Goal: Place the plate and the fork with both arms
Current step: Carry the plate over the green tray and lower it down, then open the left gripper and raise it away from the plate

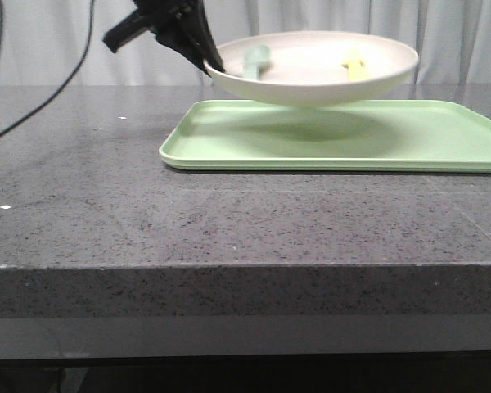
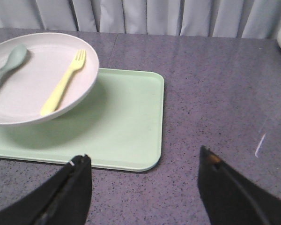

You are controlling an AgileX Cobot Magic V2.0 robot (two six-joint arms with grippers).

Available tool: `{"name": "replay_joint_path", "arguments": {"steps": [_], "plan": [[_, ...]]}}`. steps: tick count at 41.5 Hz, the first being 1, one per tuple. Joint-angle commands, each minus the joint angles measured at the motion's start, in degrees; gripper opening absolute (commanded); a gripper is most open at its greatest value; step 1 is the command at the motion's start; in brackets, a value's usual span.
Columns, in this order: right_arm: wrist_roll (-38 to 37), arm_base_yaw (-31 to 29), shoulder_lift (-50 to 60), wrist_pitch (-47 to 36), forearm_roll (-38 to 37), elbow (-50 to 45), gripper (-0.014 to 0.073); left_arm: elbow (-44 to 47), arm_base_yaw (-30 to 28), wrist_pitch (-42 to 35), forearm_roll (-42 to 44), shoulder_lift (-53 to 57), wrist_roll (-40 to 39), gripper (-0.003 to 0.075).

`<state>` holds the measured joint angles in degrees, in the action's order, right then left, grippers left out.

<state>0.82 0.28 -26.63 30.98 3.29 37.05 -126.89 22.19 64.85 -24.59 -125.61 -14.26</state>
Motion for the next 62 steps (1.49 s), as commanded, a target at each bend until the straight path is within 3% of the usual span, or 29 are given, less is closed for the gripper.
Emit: {"name": "replay_joint_path", "arguments": {"steps": [1,23,27,34,38,55,62], "plan": [[0.40,-0.25,-0.75,-4.33,-0.59,1.87,0.0508,-3.41,1.80,-3.09,-1.77,1.66,-3.89,-0.0018],[0.40,-0.25,-0.75,-4.33,-0.59,1.87,0.0508,-3.41,3.42,-3.41,0.96,-0.86,-5.46,0.0000],[0.40,-0.25,-0.75,-4.33,-0.59,1.87,0.0508,-3.41,3.42,-3.41,0.96,-0.86,-5.34,0.0072],[0.40,-0.25,-0.75,-4.33,-0.59,1.87,0.0508,-3.41,3.42,-3.41,0.96,-0.86,-5.34,0.0290],[0.40,-0.25,-0.75,-4.33,-0.59,1.87,0.0508,-3.41,3.42,-3.31,0.96,-0.64,-5.25,0.0358],[0.40,-0.25,-0.75,-4.33,-0.59,1.87,0.0508,-3.01,4.69,3.94,2.21,8.19,8.17,0.0359],[0.40,-0.25,-0.75,-4.33,-0.59,1.87,0.0508,2.72,6.82,1.75,8.06,15.50,9.03,0.0358]]}}
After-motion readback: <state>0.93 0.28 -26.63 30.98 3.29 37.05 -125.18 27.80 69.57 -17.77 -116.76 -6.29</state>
